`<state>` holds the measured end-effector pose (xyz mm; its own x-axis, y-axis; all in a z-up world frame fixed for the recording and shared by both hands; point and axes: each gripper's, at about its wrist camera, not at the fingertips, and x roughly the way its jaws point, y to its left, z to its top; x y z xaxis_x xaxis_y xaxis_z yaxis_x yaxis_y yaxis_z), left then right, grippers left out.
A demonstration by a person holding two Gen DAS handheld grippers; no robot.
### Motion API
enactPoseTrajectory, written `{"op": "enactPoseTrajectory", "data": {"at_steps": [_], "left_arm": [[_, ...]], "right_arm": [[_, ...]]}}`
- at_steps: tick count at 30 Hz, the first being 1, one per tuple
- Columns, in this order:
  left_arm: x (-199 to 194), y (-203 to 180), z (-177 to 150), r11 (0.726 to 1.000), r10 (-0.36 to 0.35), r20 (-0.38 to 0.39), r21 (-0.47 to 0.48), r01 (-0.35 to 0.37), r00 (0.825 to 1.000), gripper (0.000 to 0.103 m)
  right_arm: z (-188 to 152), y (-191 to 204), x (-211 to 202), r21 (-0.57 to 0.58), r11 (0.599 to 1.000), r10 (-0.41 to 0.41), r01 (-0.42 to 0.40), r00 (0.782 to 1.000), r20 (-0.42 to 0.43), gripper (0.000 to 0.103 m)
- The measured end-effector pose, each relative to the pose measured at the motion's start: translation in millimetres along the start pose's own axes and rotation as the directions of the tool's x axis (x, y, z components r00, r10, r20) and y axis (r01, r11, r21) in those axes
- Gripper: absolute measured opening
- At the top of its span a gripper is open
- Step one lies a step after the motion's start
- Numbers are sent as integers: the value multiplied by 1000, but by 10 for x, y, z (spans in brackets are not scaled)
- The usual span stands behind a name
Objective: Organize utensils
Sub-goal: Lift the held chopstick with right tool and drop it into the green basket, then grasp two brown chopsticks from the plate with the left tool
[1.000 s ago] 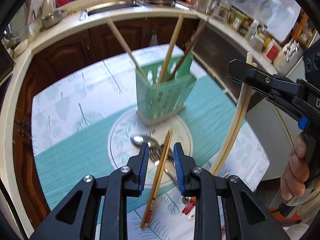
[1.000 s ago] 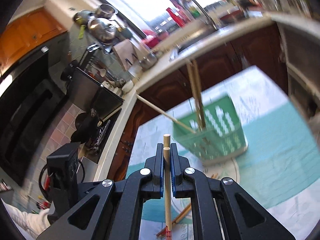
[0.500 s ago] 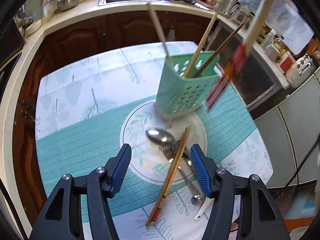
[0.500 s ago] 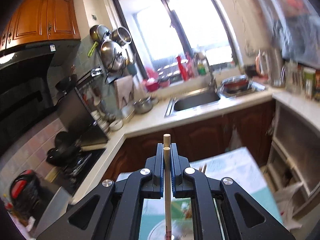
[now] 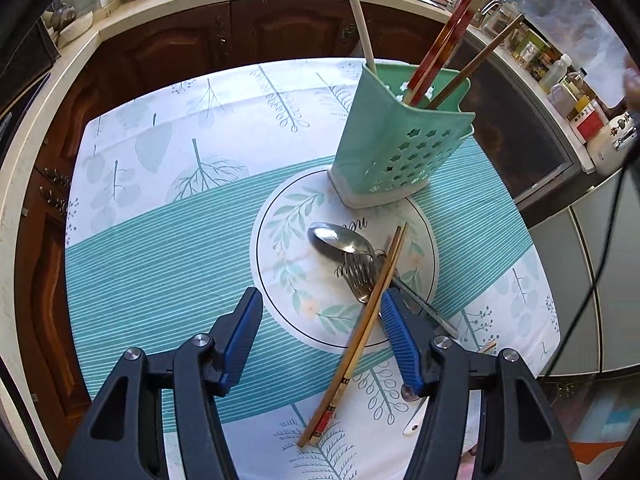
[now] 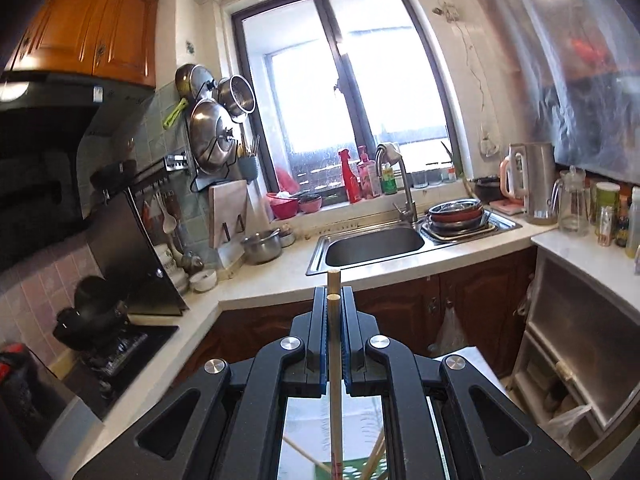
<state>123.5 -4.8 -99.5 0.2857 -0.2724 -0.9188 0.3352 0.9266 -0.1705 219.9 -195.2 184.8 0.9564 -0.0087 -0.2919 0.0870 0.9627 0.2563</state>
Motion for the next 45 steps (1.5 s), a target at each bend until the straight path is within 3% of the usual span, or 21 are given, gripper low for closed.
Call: {"op": "enactPoseTrajectory", "data": {"at_steps": [9,12,15,28,32,35,38,40,43,45], "left_arm": [[131,-27,-3,1000,-3,-3,4,3,1000,60],[182,-22,-6,1000,-5,-11,6,5,1000,60],[232,-24,-10,1000,-7,-21,11,7,1000,60],[508,-186,-42,995,-48,-97,88,57,994,60],[622,-241,-39,990,-62,-136,120,79,989,60],[714,-272,-33,986,-77,-168,136,100,983,60],[804,-308,-28,980,-87,-202,157,120,975,60],[860,-340,-22,976,-94,-226,169,134,970,59],[942,-398,-5,971,-101,-255,184,151,962,46],[1001,-447,17,967,-100,-275,200,159,956,38]], "right_arm": [[-828,55,628,-81,996,29,-42,987,-155,8],[-1000,33,748,-52,994,85,-98,973,-215,18],[-1171,-13,724,-29,992,110,-119,969,-222,27],[-1240,-493,27,121,989,101,-80,978,-183,32],[-1371,-684,-279,149,987,99,-66,969,-228,33],[-1711,-854,-468,188,981,98,-40,945,-311,33],[-2163,-992,-503,234,972,102,-3,905,-412,33],[-2517,-1091,-463,268,963,121,22,855,-505,33],[-2973,-1170,-405,299,953,141,55,792,-594,33],[-3203,-1232,-389,319,945,154,68,769,-621,33]]}}
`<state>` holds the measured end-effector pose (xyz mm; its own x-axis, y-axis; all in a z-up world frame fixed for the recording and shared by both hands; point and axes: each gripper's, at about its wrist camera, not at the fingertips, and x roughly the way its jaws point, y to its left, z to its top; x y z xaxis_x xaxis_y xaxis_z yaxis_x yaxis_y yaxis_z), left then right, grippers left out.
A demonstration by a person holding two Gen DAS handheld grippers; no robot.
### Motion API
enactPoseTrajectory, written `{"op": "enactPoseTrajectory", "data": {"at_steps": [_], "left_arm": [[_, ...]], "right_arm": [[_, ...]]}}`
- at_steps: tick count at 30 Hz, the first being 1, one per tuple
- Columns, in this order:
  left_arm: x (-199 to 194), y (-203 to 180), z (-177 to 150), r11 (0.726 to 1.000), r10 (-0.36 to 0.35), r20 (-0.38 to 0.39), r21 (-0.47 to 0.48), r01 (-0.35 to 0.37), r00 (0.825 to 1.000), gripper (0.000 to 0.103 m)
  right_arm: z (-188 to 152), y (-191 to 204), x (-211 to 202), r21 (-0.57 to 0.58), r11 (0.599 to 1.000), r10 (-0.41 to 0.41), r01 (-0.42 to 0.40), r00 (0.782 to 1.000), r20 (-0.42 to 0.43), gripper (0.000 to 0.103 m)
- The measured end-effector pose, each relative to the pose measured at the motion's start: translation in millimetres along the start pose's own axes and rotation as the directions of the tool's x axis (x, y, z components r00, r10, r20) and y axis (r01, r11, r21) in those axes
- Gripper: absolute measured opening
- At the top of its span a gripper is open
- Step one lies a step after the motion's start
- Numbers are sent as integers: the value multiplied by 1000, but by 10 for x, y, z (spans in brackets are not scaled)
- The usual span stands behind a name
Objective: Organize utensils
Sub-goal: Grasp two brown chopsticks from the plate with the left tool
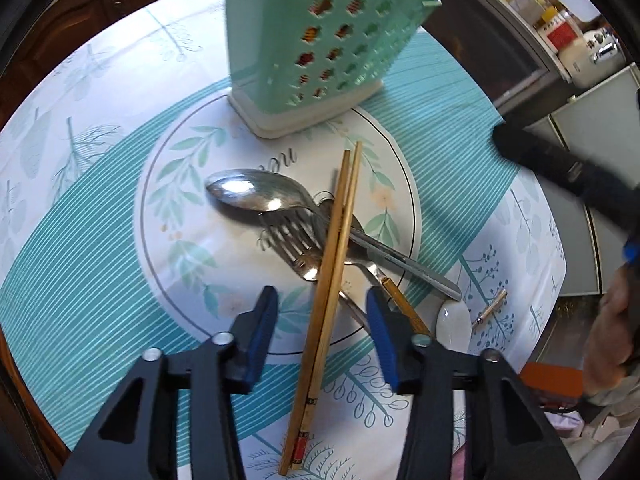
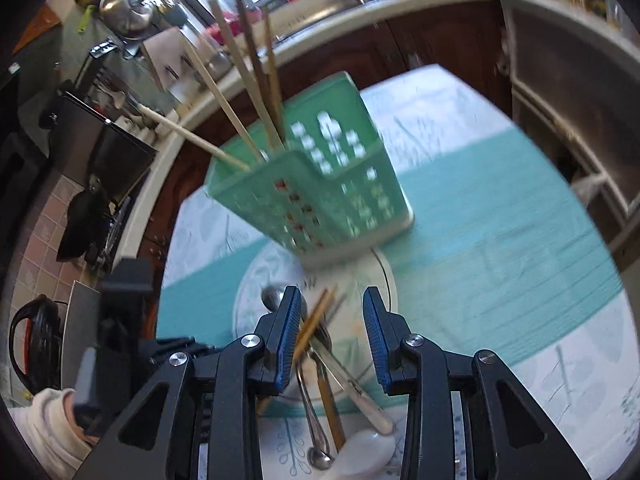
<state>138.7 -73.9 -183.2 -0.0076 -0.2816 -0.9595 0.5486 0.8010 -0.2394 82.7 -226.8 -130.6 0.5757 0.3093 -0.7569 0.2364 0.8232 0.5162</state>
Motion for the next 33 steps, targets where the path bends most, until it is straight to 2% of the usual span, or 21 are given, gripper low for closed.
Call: {"op": "enactPoseTrajectory", "data": {"at_steps": [4,8,17,19,22,25,30,33], "left_arm": [[95,-54,74,999,-10,-42,34,11,999,31],[207,-60,117,999,-22,-99,47,26,995,14],[292,-2,161,996,-82,-142,16,85,986,12],[276,13,172,997,-79,-155,7,81,985,11],[274,-63,175,998,-43,-166,46,52,985,10],[284,-100,177,997,-44,-174,55,54,984,10],[144,-124,193,997,-66,-125,42,72,990,10],[43,-163,210,994,-83,-87,59,88,993,10]], "right_arm": [[-216,-243,183,55,998,13,-11,999,-35,33],[-304,-368,303,67,998,8,-4,999,-51,33],[-452,-668,397,113,994,21,-13,998,-66,33],[-511,-754,394,121,993,21,-12,997,-75,33],[-572,-817,405,127,992,28,-17,996,-86,33],[-573,-809,453,127,992,35,-23,995,-96,33],[-522,-730,486,129,990,65,-50,991,-115,33],[-488,-677,528,151,982,131,-110,982,-136,33]]}}
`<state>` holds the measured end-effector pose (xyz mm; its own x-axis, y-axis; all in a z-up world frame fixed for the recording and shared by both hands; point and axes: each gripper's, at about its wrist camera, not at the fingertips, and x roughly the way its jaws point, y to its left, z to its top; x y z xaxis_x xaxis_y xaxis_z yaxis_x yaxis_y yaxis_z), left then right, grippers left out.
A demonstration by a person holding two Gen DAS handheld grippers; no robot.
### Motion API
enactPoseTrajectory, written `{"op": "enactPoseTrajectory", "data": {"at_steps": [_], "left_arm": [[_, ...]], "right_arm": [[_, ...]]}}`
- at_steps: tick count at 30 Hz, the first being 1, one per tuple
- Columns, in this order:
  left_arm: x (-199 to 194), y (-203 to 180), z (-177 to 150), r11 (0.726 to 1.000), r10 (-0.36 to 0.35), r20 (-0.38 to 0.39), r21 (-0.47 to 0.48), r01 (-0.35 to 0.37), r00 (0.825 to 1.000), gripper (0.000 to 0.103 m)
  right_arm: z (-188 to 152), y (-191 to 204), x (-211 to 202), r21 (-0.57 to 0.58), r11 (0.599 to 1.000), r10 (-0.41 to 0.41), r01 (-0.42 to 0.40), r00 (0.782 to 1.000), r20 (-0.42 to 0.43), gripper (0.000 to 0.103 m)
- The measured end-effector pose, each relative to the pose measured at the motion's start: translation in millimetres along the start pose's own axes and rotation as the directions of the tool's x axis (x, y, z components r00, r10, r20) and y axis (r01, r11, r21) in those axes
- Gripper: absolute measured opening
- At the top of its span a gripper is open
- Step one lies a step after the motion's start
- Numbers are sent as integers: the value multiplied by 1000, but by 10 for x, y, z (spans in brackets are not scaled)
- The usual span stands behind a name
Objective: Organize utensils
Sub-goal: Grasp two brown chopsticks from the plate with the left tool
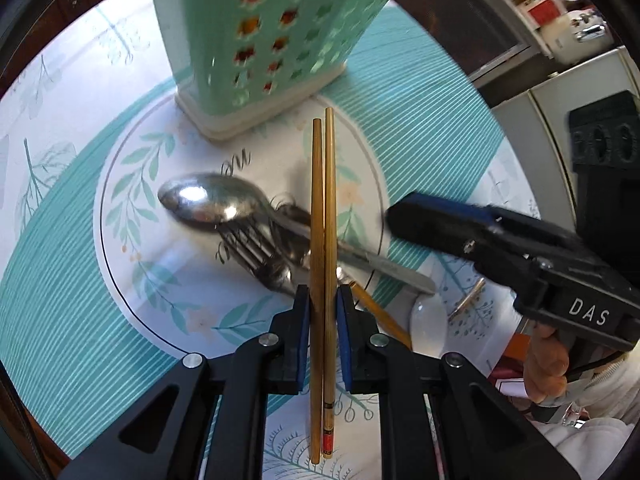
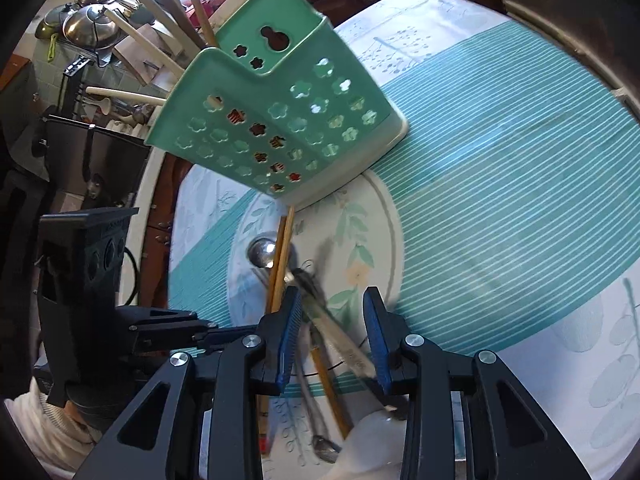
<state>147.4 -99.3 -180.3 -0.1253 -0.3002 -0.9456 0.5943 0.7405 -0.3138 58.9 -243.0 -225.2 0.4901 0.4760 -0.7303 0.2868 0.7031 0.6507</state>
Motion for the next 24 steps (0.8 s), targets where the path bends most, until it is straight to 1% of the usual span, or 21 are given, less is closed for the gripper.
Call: {"op": "enactPoseTrajectory", "data": {"at_steps": [3,5,6,10,13,14,15,16,18,19,20,24], "left_arm": [[-36,-3,2,1000,0,10,-2,0,1000,10],[-42,-3,-1,1000,1,15,-3,-1,1000,10],[-51,-10,-9,1000,-2,18,1,2,1000,10],[-120,-93,-65,999,-13,45,35,11,999,10],[-208,-155,-114,998,-20,64,64,16,998,10],[-243,-169,-133,997,-21,70,71,16,997,10],[-265,-185,-141,997,-23,74,76,17,997,10],[-286,-206,-153,996,-23,79,82,16,997,10],[-323,-237,-176,996,-23,85,92,15,996,10],[-346,-251,-189,995,-23,89,97,14,996,10],[-359,-259,-194,995,-21,90,99,12,996,6],[-459,-269,-221,996,-35,111,88,25,993,5]], "right_arm": [[63,79,5,17,997,73,-73,997,-15,33],[85,138,-8,7,995,103,-103,995,-14,33],[124,226,14,-4,994,108,-108,994,-15,33],[203,355,44,-56,994,94,-96,995,-26,33],[246,400,69,-59,994,92,-94,995,-30,32],[260,387,62,-57,994,96,-98,995,-29,30],[289,475,102,-56,993,101,-103,994,-29,29],[297,480,101,-56,992,107,-109,994,-33,27],[313,501,96,-56,991,122,-124,992,-39,20],[330,545,96,-61,990,126,-129,991,-43,15],[332,573,84,-69,989,126,-128,991,-45,11],[308,680,-34,-99,985,139,-141,990,-30,8]]}}
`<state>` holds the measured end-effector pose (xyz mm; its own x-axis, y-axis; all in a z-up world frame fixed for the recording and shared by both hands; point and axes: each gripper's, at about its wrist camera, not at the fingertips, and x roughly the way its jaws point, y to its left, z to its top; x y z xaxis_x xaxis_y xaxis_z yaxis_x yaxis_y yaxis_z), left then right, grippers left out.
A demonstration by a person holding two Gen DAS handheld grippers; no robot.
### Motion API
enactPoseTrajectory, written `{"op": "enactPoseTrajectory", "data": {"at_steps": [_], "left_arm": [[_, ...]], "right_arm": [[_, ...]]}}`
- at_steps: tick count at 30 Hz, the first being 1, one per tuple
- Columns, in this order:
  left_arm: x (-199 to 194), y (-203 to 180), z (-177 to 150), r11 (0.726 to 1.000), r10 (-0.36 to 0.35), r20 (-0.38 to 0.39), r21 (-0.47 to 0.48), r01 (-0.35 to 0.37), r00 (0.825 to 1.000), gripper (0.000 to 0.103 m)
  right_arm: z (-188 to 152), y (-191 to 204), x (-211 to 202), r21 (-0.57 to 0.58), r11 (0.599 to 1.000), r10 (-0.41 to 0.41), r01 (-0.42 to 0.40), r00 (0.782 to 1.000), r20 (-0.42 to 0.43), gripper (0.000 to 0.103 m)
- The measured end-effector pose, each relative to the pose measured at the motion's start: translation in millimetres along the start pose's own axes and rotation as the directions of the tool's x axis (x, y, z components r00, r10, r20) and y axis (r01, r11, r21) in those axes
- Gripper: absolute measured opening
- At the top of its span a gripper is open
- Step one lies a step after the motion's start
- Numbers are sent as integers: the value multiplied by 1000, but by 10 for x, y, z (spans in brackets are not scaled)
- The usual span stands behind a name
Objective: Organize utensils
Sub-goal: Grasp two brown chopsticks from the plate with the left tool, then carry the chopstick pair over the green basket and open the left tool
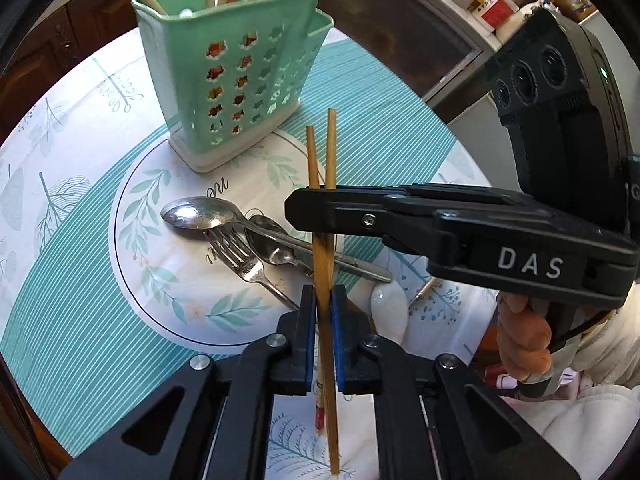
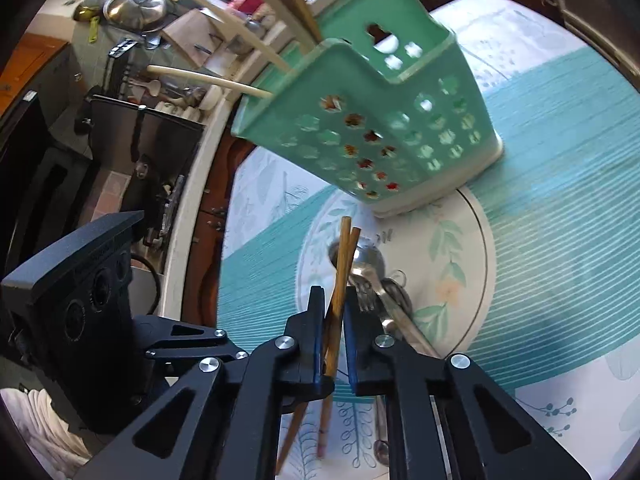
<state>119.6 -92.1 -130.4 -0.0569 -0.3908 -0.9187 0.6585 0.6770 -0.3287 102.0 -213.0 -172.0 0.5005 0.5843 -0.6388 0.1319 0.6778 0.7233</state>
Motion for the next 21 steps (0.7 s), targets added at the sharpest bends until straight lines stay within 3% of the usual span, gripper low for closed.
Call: {"op": "enactPoseTrajectory", "data": {"at_steps": [12,17,21], "left_arm": [[-751,-145,2,1000,-24,112,-1,24,993,5],[-1202,-178,91,1000,-20,190,-17,23,982,6],[-1546,-169,193,999,9,266,-43,3,964,10]], "right_arm": [[59,659,-903,-170,985,10,16,989,150,5],[253,1131,-1388,-257,965,22,42,970,242,5],[491,1595,-1802,-326,941,21,94,943,332,5]]}}
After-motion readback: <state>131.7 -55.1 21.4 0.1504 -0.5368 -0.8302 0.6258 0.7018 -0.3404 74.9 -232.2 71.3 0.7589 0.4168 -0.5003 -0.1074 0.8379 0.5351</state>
